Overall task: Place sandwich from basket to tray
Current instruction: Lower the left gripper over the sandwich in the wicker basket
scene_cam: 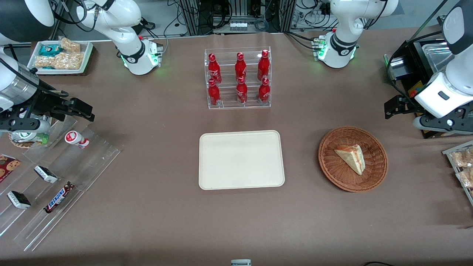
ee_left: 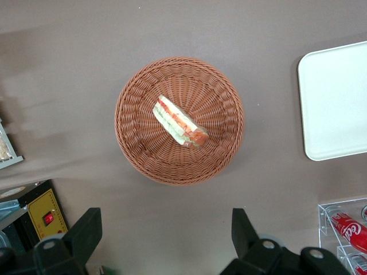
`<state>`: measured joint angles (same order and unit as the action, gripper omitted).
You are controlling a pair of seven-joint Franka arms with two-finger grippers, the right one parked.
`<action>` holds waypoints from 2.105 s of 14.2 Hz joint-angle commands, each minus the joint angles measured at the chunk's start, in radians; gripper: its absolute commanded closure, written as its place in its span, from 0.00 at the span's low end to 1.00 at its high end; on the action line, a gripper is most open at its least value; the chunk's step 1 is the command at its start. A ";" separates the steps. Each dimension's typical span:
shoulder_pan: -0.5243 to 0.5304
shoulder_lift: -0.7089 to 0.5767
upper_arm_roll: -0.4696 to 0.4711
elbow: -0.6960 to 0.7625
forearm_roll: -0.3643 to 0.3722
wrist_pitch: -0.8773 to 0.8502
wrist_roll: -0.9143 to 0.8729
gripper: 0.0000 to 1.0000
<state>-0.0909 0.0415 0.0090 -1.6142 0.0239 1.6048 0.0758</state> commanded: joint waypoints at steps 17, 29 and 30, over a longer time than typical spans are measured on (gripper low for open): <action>-0.027 0.078 0.000 -0.090 0.007 0.033 -0.068 0.00; -0.021 0.139 0.005 -0.536 0.016 0.733 -0.540 0.00; -0.024 0.153 0.005 -0.538 0.016 0.748 -0.676 0.00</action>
<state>-0.1089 0.1811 0.0134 -2.1492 0.0240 2.3214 -0.3972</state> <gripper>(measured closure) 0.000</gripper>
